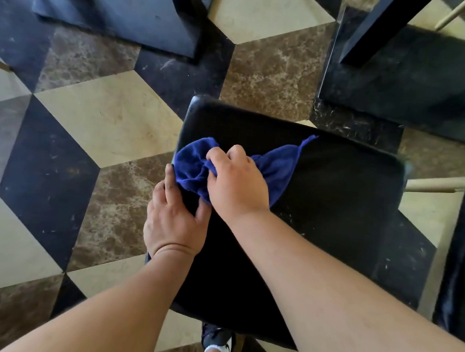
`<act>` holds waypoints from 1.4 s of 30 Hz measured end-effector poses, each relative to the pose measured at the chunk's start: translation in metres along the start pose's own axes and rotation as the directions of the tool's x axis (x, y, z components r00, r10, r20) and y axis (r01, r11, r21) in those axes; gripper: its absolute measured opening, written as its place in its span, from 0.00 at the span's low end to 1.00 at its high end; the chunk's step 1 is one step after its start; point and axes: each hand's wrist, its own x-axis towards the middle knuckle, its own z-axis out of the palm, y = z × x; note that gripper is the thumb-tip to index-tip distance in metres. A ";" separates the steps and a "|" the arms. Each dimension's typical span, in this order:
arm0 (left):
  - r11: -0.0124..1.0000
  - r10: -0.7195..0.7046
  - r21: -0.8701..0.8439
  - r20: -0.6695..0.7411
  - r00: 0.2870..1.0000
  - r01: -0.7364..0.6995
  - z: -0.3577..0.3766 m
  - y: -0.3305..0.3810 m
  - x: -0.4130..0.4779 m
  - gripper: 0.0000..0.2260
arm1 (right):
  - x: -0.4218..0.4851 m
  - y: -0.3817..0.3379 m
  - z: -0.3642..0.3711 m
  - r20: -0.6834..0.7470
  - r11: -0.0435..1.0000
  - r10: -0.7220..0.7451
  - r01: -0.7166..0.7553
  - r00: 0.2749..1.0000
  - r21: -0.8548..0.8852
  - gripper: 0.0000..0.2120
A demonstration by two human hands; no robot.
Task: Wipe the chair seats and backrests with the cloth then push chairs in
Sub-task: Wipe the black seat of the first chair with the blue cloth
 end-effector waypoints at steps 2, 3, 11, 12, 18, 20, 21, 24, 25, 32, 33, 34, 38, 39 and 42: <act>1.000 0.007 0.001 -0.018 1.000 -0.007 0.001 0.000 -0.001 0.40 | -0.013 0.021 -0.013 0.007 0.999 0.014 -0.013 1.000 -0.038 0.09; 1.000 0.012 0.004 -0.024 1.000 -0.012 0.001 0.001 -0.001 0.40 | -0.020 0.032 -0.020 0.009 0.998 0.022 -0.021 1.000 -0.058 0.09; 0.999 0.028 0.027 -0.035 0.999 -0.027 0.001 -0.001 -0.002 0.39 | -0.064 0.129 -0.075 -0.070 0.970 0.191 -0.199 0.979 -0.142 0.13; 0.999 0.028 0.028 -0.035 0.999 -0.027 0.001 -0.001 -0.002 0.39 | -0.068 0.140 -0.081 -0.093 0.960 0.226 -0.238 0.970 -0.149 0.13; 1.000 0.020 0.020 -0.026 0.999 -0.019 -0.001 -0.001 -0.002 0.39 | -0.081 0.161 -0.088 -0.249 0.890 0.404 -0.442 0.880 -0.116 0.14; 1.000 0.022 0.020 -0.024 0.999 -0.021 -0.001 -0.001 -0.003 0.39 | -0.079 0.145 -0.077 -0.246 0.894 0.395 -0.431 0.885 -0.117 0.13; 1.000 0.024 0.021 -0.023 0.999 -0.023 -0.001 -0.001 -0.003 0.39 | -0.078 0.133 -0.071 -0.215 0.914 0.354 -0.386 0.910 -0.127 0.13; 0.999 0.025 0.023 -0.023 0.999 -0.024 0.000 -0.001 -0.002 0.39 | -0.076 0.097 -0.049 -0.101 0.968 0.204 -0.217 0.974 -0.128 0.13; 1.000 0.023 0.020 -0.025 0.999 -0.023 0.000 -0.002 -0.002 0.39 | -0.077 0.087 -0.042 -0.066 0.978 0.166 -0.172 0.984 -0.117 0.13; 0.999 0.028 0.031 -0.028 0.999 -0.027 0.002 -0.002 -0.001 0.40 | -0.117 0.038 -0.007 0.197 0.998 -0.059 0.066 0.979 -0.026 0.10; 0.999 0.032 0.035 -0.029 0.999 -0.031 0.002 -0.003 -0.001 0.40 | -0.129 0.032 -0.003 0.234 0.994 -0.104 0.110 0.967 -0.015 0.11; 0.999 0.036 0.038 -0.030 0.999 -0.035 0.002 -0.003 -0.001 0.40 | -0.141 0.027 0.001 0.277 0.988 -0.146 0.153 0.950 -0.004 0.12; 0.998 0.047 0.048 -0.043 0.998 -0.045 0.003 -0.003 -0.001 0.39 | -0.177 0.020 0.009 0.420 0.956 -0.285 0.288 0.862 0.057 0.13; 0.998 0.047 0.046 -0.044 0.998 -0.045 0.003 -0.003 -0.002 0.39 | -0.178 0.024 0.009 0.430 0.941 -0.327 0.330 0.841 0.071 0.13; 0.998 0.054 0.035 -0.048 0.997 -0.053 0.003 -0.002 -0.002 0.39 | -0.158 0.042 0.001 0.398 0.901 -0.418 0.428 0.817 0.068 0.14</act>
